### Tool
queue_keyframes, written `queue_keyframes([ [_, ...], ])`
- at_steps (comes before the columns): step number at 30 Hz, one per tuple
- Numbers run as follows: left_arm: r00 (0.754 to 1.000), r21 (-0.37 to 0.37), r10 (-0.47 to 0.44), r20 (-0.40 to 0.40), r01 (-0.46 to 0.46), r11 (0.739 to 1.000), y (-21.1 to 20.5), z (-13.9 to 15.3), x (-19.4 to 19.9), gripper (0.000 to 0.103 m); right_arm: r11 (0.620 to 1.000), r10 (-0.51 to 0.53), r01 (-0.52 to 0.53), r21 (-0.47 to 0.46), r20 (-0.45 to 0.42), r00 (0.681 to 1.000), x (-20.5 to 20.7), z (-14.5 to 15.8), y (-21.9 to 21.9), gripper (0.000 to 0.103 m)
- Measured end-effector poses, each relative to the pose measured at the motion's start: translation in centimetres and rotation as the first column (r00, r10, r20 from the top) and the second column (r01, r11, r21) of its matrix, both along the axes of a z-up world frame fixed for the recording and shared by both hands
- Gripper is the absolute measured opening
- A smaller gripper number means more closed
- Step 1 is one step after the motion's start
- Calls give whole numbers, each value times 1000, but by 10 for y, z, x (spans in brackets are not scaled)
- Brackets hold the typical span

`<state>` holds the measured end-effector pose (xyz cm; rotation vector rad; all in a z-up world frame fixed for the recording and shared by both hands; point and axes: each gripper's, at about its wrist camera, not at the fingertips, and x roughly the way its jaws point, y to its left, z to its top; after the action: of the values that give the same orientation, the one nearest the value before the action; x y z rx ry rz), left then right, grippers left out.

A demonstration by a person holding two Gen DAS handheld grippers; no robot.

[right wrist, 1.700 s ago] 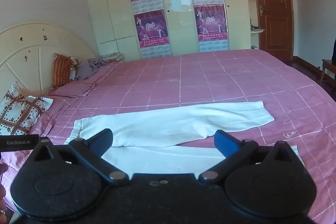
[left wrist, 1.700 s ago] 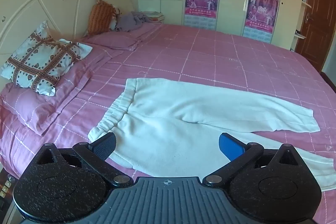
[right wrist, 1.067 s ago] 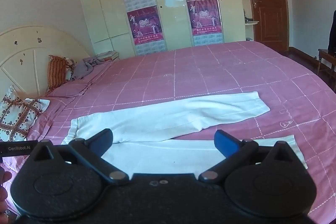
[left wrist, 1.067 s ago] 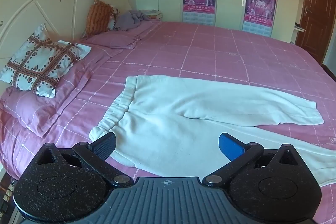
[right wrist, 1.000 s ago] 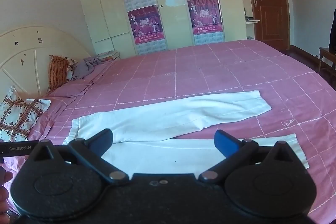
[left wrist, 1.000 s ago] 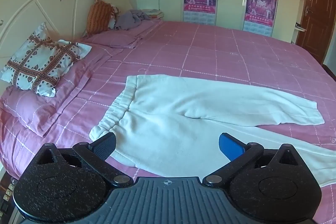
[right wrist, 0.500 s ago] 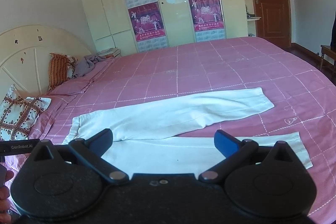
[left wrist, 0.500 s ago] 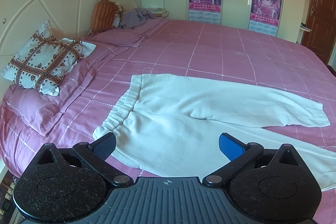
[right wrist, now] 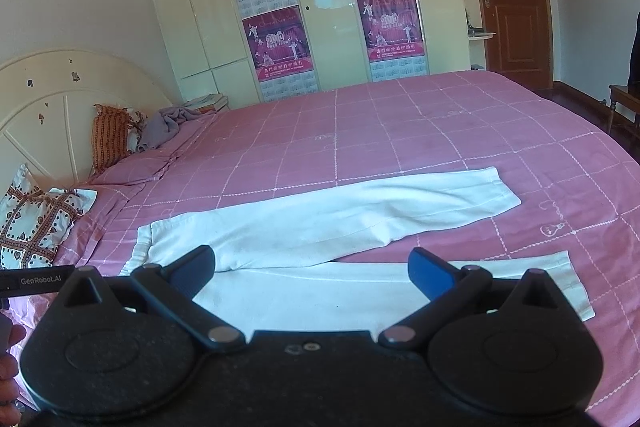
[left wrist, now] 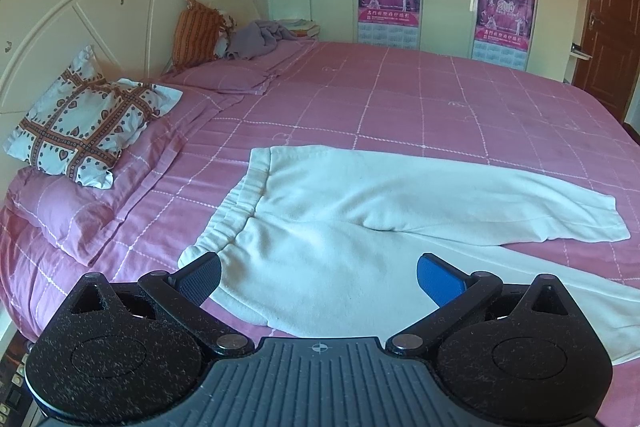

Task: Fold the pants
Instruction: 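Move both grippers toward the white sweatpants on the bed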

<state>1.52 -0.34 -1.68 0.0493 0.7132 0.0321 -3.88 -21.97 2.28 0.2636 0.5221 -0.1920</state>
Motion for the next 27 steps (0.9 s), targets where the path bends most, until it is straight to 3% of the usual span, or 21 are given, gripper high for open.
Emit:
queue_keyframes([
  [27,1000,21,12,-18,-12,1000,9,-14,32,103,998,63,-63,17,-5,998,27,-11,9,103],
])
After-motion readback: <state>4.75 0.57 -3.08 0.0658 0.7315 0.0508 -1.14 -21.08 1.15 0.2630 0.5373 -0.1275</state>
